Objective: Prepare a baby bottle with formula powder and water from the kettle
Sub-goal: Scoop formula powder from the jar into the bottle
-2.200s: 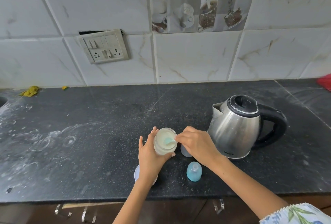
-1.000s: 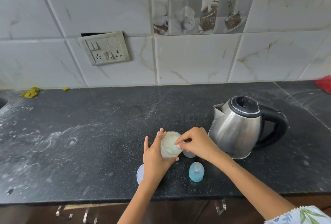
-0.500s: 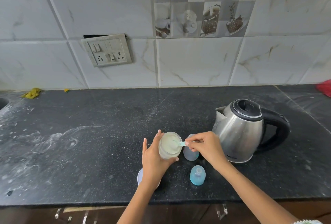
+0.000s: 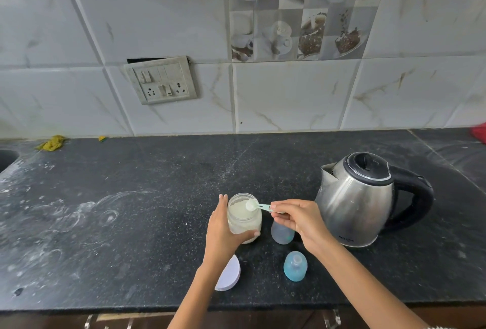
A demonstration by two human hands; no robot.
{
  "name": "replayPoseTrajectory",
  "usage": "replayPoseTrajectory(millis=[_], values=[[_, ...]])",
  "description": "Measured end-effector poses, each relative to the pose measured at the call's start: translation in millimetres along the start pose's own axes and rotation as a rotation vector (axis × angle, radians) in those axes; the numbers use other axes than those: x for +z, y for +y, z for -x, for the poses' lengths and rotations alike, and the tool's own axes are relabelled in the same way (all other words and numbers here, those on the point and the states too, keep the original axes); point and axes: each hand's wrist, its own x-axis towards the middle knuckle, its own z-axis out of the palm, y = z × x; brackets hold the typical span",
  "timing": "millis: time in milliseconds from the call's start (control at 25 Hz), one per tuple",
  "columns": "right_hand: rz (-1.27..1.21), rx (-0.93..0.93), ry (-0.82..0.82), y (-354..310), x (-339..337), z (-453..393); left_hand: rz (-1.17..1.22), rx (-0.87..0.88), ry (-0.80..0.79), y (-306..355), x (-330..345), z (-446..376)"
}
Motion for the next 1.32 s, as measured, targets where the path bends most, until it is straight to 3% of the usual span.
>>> replayPoseTrajectory(millis=[160,240,360,600,680,1040,1320], values=[[-0.113,-0.003,0.042,-3.8,-17.0,8.8,0.068,0.242,0.296,18.6,17.5,36.5],[-0.158,-0.01,0.081,-6.6,-28.7,15.0,0.106,0.366,0.34,30.7,34.3,56.2],[-0.196,-0.008,0.164,-9.5,-47.7,22.8,0.125,0.357,0.205,43.0,57.5,62.5],[-0.245,-0.032,0.23,-7.7,-67.2,31.8,0.17,0.058,-0.133,52.3,87.1,32.3],[-0.258,-0.037,0.239,-7.4,-69.2,32.3,0.159,0.007,-0.122,55.2,91.4,21.2],[-0.206,-0.047,0.27,-4.9,-73.7,35.4,0.12,0.138,-0.076,63.6,79.5,4.5],[-0.058,-0.096,0.297,-3.4,-72.2,31.4,-0.02,0.336,-0.082,67.6,77.3,0.5]])
